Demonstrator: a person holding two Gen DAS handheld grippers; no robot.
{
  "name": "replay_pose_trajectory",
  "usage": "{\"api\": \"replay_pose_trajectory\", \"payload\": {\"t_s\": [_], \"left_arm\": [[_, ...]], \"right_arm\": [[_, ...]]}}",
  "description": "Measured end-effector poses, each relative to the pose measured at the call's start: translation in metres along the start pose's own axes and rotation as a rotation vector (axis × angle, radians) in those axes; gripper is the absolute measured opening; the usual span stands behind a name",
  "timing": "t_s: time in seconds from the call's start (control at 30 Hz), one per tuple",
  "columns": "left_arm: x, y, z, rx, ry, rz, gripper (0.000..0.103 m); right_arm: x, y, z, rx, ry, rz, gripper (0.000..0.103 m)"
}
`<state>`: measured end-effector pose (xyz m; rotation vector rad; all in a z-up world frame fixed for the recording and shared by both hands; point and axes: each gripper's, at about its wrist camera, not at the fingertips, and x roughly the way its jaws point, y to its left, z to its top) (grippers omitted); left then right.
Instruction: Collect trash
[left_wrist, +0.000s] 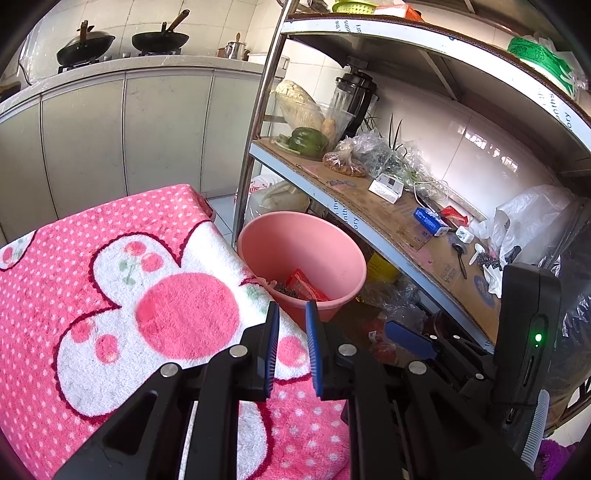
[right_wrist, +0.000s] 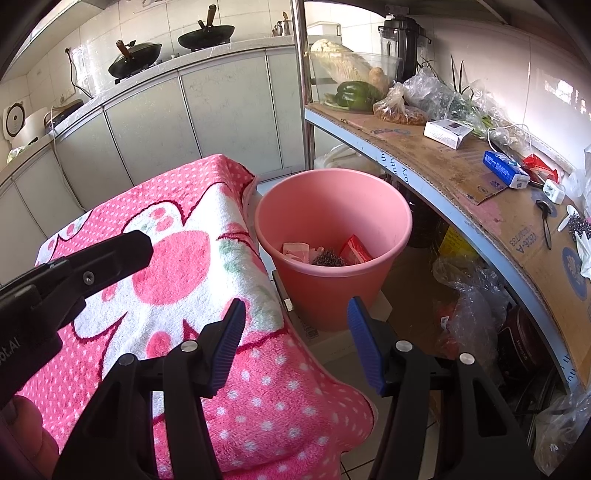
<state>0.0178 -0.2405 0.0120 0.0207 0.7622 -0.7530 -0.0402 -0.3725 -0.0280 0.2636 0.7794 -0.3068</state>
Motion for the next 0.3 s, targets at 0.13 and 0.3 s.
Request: {"api": "replay_pose_trajectory", "payload": {"t_s": [0.13, 0.3], "left_arm": [[0.0011, 0.0011, 0.0002, -0.006, 0.011, -0.006, 0.014], [0.0019, 0.0022, 0.0000, -0.008, 0.013, -0.009, 0.014]], "right_arm": [[0.0002, 0.0003, 0.0002, 0.000, 0.000, 0.000, 0.058], [0.0000, 0.0004, 0.0003, 0.000, 0.000, 0.000, 0.058]]}}
